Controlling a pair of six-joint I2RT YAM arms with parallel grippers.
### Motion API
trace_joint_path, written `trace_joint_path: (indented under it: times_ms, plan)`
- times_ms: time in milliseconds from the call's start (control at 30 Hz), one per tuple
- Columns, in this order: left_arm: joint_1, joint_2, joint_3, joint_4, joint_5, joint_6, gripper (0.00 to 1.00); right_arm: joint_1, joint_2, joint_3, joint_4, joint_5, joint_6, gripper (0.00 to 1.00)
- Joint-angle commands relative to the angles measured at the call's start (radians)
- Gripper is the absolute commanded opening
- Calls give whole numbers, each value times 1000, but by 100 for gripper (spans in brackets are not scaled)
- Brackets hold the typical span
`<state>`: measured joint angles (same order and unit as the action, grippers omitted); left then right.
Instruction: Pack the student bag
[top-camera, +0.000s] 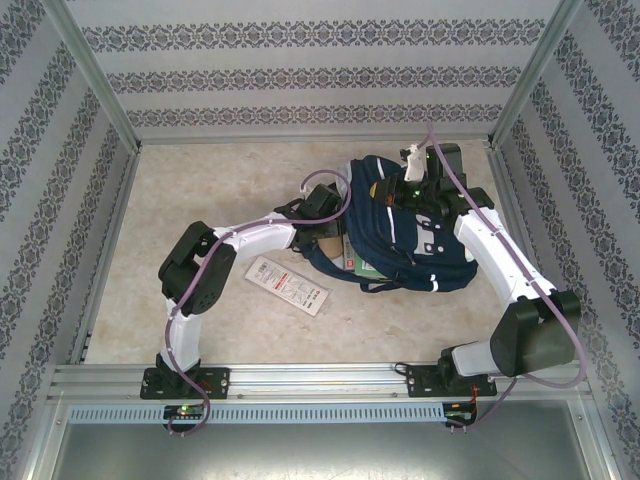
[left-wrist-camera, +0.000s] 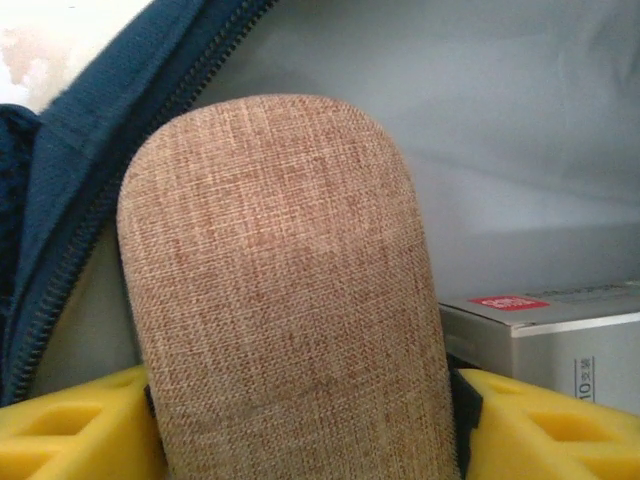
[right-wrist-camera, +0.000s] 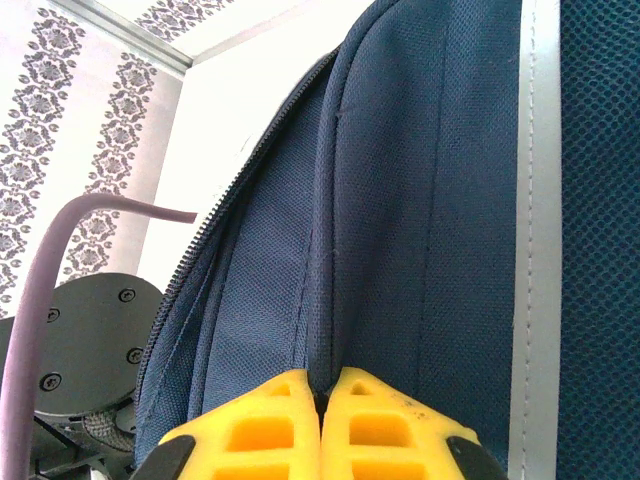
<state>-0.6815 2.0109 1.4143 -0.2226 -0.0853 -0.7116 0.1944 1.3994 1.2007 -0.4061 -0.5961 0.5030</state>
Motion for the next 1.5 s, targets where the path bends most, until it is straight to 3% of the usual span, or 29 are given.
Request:
trace_joint_path:
  times_ms: [0,100,300,433,567,667,800,933,967,1033,1067,1133,1267,1400,1467]
  plan:
    - [-32,-44,53,-83,19,28,79,16,-16,22,89,-65,7,2]
    - [-27,-83,92,-154,-13,53,96,14,-13,19,91,-63,7,2]
    - [-5,-182,90,-257,-59,61,99,14,-9,19,98,-59,9,3]
    - [8,-245,46,-363,-121,-7,96,14,-11,16,101,-57,12,4]
    - [14,-294,-23,-509,-177,-189,88,19,-13,14,105,-54,14,4]
    - [14,-322,-107,-551,-121,-350,77,24,-11,9,113,-52,16,5]
    - [14,-344,-223,-536,-28,-542,77,34,-12,2,123,-57,14,5]
    - [14,-377,-305,-468,3,-623,76,42,-11,-6,124,-49,4,7]
    - [12,-390,-323,-451,0,-634,76,46,-8,-3,105,-34,-5,12]
    - [13,-417,-353,-421,-10,-644,77,54,-5,3,45,32,-35,39]
    - [13,-433,-369,-414,-18,-646,77,63,-9,7,4,90,-56,46]
    - [13,-462,-393,-406,-30,-653,77,98,-26,17,-67,187,-113,32]
    - [13,-521,-467,-382,-44,-680,78,188,-73,20,-127,325,-182,34]
    - [13,-593,-589,-283,-35,-720,76,294,-59,31,-134,291,-216,30]
    - [10,-628,-643,-210,-33,-714,75,352,-30,30,-135,276,-216,23]
